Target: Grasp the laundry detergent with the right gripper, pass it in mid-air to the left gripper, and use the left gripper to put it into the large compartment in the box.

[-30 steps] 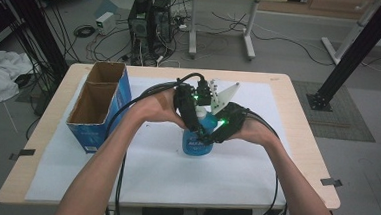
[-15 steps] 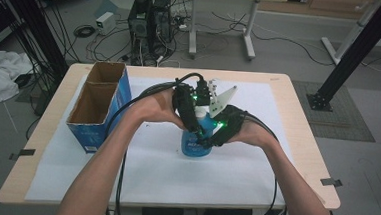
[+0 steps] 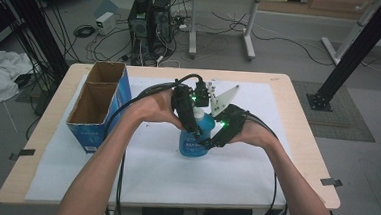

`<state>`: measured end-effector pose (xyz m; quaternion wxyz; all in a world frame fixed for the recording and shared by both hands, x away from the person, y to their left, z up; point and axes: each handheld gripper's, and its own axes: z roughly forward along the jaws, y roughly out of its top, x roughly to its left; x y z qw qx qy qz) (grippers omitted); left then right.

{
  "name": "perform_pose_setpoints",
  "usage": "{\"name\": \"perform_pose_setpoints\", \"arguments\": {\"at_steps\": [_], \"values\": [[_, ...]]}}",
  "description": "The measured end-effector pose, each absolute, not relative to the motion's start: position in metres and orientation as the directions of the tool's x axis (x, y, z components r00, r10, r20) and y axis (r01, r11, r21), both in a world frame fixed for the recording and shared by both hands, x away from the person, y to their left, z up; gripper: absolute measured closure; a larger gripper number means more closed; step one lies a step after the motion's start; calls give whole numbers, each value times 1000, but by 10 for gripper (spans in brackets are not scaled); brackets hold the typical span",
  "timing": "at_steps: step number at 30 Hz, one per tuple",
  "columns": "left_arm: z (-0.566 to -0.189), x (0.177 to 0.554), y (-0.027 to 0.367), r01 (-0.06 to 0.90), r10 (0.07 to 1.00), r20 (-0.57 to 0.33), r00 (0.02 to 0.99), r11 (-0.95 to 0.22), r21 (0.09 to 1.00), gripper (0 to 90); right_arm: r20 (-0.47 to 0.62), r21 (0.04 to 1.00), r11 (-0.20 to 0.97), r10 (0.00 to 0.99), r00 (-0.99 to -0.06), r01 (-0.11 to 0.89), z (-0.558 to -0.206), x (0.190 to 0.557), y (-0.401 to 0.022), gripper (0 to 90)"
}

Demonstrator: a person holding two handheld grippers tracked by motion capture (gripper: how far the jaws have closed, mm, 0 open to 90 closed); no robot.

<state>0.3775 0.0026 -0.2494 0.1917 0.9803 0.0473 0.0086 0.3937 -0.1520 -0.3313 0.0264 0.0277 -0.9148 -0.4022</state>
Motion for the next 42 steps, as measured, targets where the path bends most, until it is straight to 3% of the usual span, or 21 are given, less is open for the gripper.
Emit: {"name": "perform_pose_setpoints", "arguments": {"at_steps": [2, 6, 9, 15, 19, 22, 25, 32, 42], "values": [[-249, 377, 2, 90, 95, -5, 995, -919, 385, 383, 10, 731, 680, -86, -996, -51, -332, 395, -152, 305], [-249, 377, 2, 81, 87, -3, 996, -923, 376, 384, 62, 723, 690, -63, -996, 1, -331, 391, -152, 285], [-249, 377, 3, 93, 98, -6, 995, -922, 375, 383, 1, 723, 689, -69, -998, -47, -330, 394, -154, 265], [-246, 377, 9, 105, 113, -2, 994, -917, 384, 383, 36, 693, 721, -45, -998, -8, -325, 389, -160, 229], [-238, 378, 16, 109, 116, -3, 993, -920, 378, 383, 1, 668, 744, -18, -1000, -13, -322, 387, -166, 225], [-228, 378, 23, 127, 137, 0, 991, -916, 380, 383, 4, 644, 765, -2, -1000, 1, -321, 385, -173, 222], [-220, 378, 29, 156, 167, -4, 986, -911, 382, 383, -35, 602, 799, 53, -998, 21, -318, 383, -185, 129], [-177, 382, 58, 213, 246, 44, 968, -905, 367, 383, -74, 573, 816, 138, -988, 71, -312, 378, -215, 129], [-130, 389, 92, 314, 362, 63, 930, -873, 372, 383, -134, 504, 859, 183, -974, 92, -313, 370, -232, 129]]}}
